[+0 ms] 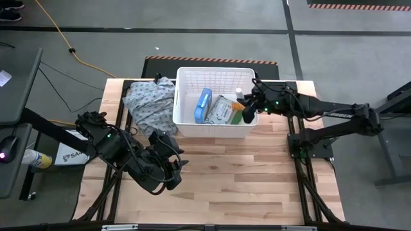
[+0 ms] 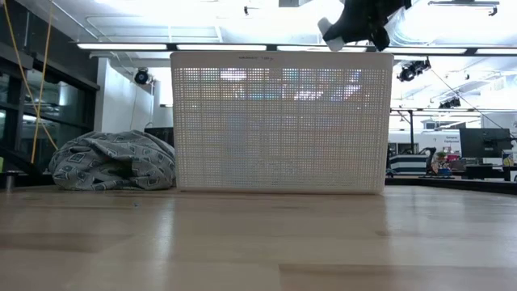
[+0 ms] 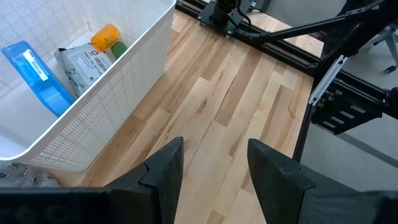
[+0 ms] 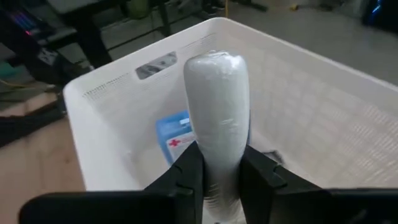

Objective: Pick & place medical supplies in basket/bin
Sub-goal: Put the white gauze into the white bin

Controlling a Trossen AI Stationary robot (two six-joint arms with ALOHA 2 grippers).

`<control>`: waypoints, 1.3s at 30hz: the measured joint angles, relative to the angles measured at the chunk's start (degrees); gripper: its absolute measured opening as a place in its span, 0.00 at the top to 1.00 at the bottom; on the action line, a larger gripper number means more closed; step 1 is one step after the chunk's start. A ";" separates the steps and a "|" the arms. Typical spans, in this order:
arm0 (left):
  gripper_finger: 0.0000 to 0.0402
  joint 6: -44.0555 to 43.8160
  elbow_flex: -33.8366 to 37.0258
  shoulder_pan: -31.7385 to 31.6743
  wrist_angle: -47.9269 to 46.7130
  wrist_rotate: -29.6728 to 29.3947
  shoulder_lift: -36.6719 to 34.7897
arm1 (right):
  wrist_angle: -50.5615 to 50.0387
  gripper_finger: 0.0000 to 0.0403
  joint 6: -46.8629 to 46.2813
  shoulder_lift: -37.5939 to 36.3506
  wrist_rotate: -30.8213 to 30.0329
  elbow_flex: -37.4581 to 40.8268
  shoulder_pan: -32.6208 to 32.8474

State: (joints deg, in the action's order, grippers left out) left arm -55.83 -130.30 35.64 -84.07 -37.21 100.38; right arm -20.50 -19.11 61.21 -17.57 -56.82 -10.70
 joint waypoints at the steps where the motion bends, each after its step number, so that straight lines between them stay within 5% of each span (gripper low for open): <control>1: 0.47 0.00 0.00 0.00 0.00 0.00 0.00 | 0.04 0.83 -0.61 0.00 1.38 0.00 -0.54; 10: 0.47 -0.17 0.00 0.00 0.24 0.02 0.00 | -1.08 0.80 -1.06 5.86 8.73 -4.93 -2.86; 25: 0.47 -0.20 0.00 0.00 0.50 0.11 0.00 | -25.79 0.75 0.08 25.87 12.60 -28.69 -7.65; 31: 0.47 -0.20 0.00 0.00 0.47 0.26 0.00 | -27.64 0.75 -0.27 28.42 19.31 -29.99 -10.72; 39: 0.47 0.02 0.00 0.00 0.35 0.24 0.00 | -29.84 0.75 -0.07 28.55 21.06 -26.61 -12.34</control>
State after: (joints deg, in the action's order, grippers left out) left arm -55.81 -130.30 35.64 -83.72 -36.97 100.38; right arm -50.34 -19.18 89.76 3.49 -83.43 -23.04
